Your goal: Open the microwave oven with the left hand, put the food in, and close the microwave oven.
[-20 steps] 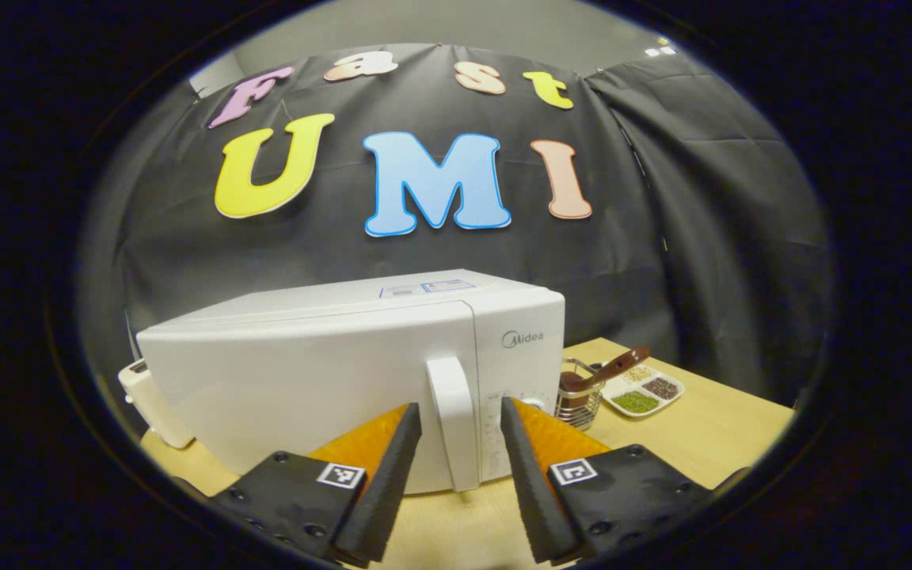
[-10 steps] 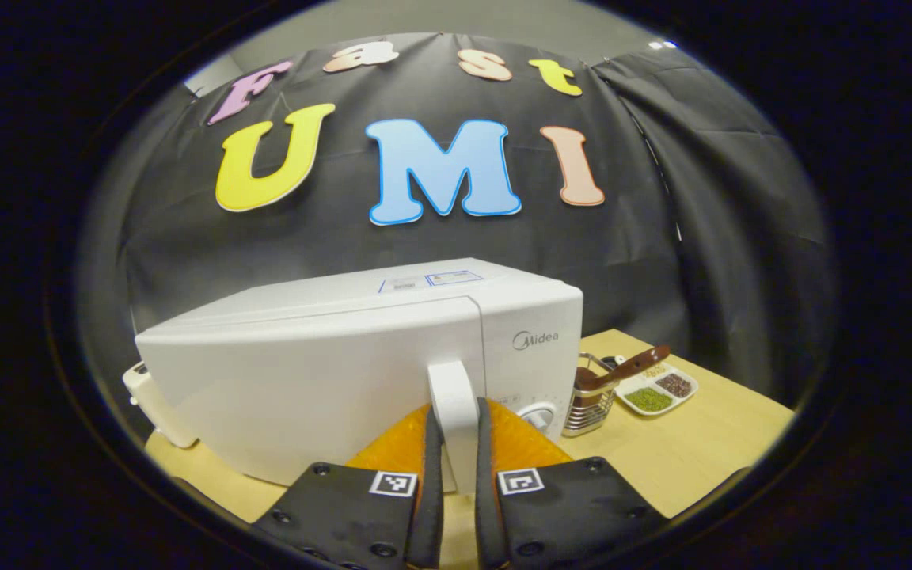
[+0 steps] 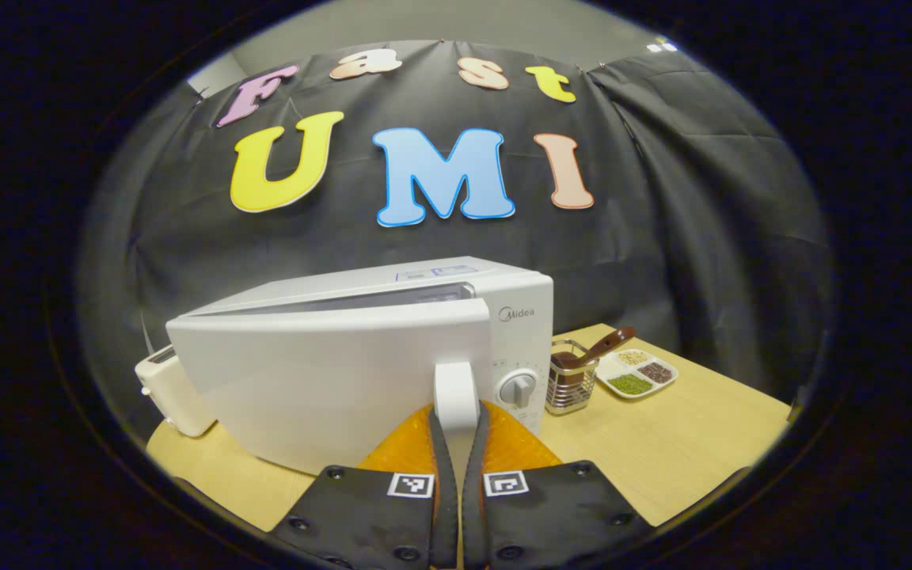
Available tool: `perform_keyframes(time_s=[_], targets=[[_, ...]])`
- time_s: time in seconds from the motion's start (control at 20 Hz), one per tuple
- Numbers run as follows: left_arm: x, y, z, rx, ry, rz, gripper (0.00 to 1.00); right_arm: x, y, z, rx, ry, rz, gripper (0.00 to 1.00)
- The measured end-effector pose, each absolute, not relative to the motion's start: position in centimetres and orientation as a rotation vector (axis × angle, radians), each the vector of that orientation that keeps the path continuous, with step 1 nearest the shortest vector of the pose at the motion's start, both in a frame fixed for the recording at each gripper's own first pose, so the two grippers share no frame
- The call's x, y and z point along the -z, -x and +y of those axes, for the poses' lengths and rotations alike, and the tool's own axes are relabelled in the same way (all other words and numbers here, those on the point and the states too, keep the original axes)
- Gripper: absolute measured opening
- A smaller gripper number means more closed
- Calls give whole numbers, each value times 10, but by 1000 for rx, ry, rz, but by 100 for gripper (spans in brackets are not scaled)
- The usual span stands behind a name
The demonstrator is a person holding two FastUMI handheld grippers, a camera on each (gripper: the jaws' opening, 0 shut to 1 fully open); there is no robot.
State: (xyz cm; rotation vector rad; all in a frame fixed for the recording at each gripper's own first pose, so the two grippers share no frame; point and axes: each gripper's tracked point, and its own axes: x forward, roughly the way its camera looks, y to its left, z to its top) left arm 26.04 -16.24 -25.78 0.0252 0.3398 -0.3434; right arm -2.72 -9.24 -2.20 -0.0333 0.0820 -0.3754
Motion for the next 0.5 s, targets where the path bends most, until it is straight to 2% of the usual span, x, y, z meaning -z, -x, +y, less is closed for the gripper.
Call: perform_keyframes(time_s=[0.05, 0.2, 0.5], targets=[[255, -251, -157, 346, -26, 340, 11, 22, 24, -91, 356, 33, 77, 96], [250, -223, -137, 316, -38, 347, 9, 18, 16, -78, 271, 17, 58, 96], [245, -170, -87, 181, -47, 362, 10, 14, 13, -52, 66, 20, 31, 96]])
